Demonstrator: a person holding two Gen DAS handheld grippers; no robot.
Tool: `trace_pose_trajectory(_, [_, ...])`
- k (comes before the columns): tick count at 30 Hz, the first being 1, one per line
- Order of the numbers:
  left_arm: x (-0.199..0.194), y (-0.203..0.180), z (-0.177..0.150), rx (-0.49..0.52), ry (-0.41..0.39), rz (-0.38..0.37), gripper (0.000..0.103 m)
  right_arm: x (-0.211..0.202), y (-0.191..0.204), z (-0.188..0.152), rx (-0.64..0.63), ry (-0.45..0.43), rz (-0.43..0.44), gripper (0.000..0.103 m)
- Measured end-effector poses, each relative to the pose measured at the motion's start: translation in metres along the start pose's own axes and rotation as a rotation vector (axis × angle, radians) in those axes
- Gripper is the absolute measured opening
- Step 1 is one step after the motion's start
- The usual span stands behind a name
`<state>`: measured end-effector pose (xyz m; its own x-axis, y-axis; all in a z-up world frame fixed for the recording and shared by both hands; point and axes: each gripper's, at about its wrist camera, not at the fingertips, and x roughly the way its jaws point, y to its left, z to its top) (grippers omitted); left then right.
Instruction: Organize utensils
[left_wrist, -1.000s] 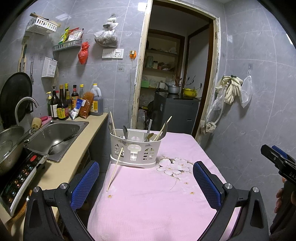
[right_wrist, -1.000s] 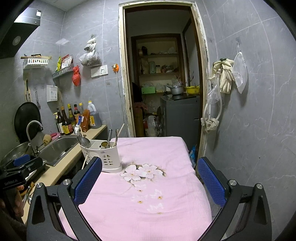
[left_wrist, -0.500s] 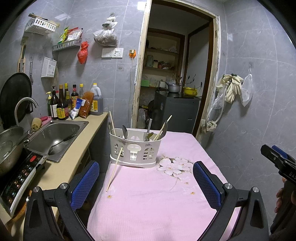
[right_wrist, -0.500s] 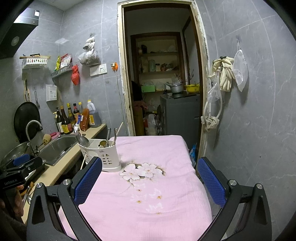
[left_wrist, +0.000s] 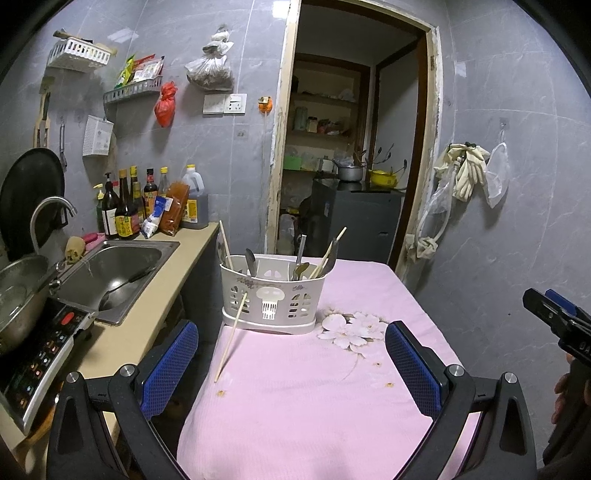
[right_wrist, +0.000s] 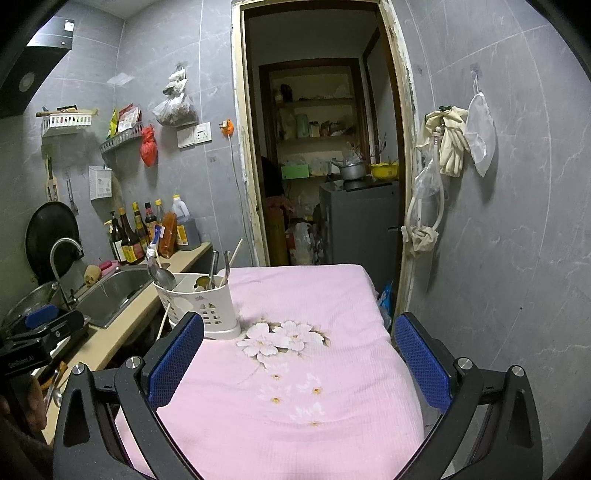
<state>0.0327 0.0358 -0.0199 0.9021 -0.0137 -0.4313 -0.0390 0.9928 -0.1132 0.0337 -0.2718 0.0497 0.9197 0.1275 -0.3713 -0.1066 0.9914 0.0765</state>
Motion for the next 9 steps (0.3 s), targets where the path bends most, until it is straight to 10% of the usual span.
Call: trace_pose_trajectory(9, [0.0045,0.0010,0.0020,0.002,0.006,0.001,0.102,0.0058,0.0014,-0.0039,-0.001,0.012,0.004,0.101])
